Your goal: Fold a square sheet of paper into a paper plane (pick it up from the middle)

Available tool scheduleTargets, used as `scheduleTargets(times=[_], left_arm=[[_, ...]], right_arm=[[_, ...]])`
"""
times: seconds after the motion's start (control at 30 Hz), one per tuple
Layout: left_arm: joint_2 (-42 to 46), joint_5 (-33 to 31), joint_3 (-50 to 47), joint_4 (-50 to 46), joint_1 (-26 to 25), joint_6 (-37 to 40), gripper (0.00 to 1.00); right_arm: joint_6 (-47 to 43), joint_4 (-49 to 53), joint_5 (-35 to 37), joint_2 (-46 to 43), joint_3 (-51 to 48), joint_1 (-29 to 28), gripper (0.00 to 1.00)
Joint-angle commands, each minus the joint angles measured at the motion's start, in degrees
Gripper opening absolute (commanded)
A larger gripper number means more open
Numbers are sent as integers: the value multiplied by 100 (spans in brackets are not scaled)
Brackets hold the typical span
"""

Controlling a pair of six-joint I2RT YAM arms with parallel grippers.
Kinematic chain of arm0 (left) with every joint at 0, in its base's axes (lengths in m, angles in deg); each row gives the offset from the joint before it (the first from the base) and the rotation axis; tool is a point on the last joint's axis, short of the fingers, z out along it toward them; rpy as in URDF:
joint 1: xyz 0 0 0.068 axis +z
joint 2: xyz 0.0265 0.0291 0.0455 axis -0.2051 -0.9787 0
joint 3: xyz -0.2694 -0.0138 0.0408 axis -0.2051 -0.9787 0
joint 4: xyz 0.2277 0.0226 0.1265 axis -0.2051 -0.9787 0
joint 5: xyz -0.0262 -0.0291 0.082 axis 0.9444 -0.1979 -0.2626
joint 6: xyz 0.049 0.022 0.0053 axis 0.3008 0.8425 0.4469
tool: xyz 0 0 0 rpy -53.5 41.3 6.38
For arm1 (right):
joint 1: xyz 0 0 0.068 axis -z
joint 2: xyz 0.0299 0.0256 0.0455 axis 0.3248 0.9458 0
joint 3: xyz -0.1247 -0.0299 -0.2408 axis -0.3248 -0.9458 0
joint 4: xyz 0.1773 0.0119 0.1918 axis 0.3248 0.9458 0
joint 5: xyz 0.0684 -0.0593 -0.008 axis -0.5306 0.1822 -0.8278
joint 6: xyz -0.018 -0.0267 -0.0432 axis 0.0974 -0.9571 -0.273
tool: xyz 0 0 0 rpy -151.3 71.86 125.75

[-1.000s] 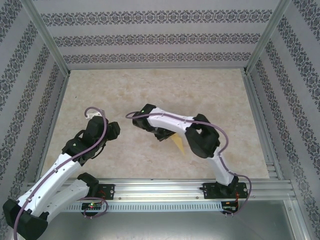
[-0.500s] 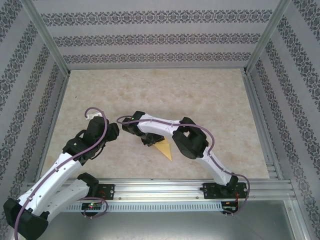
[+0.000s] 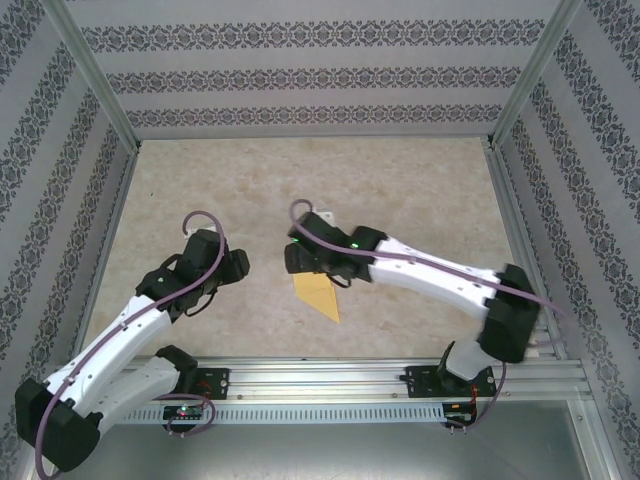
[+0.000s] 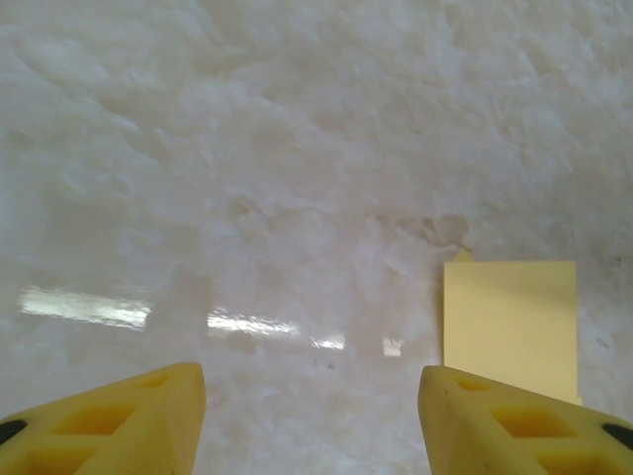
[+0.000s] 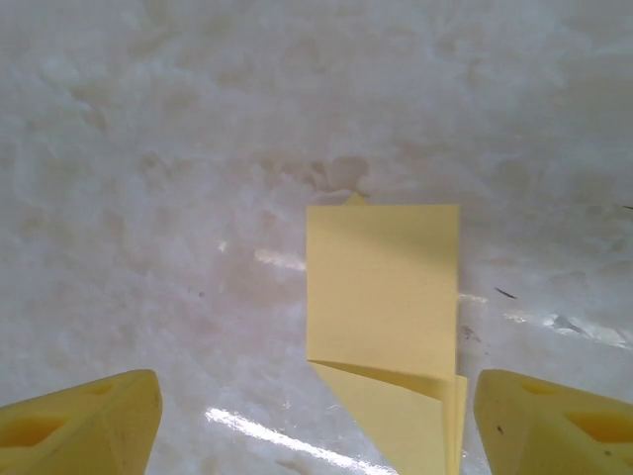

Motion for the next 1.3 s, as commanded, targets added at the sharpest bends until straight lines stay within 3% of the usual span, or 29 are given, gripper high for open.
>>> scheduleTargets(times=[0.0,0.03,0.1,0.17,0.23,0.4,0.67,1.27], left_arm=[[-347,855,-64,547,54,129,60],[-503,1074,-56,687,44,140,60],[-793,1439,-70,937,45,143,60],[-1087,1809,-105,1233,38,98,60],[-1379,2107,-120,1466,40,40,60],[-2039,2598,-45,1750,-21,0,60],[-2625,2853,38,1960,-161,-91,59],[-3423,3000,455,1959,-506,-64,58]], right_arm=[[82,-1999,-82,-671,-1358,292,78],[140,-2386,-311,-888,-1792,402,76],[305,-2747,-1490,-1061,-2307,881,73],[500,-3362,-2217,-1067,-2820,1140,58],[607,-3543,-2419,-1000,-3019,1167,44],[712,-3872,-2882,-659,-3178,1127,25],[688,-3791,-3083,-146,-3134,1140,15],[731,-4505,-3386,572,-3638,1482,13]])
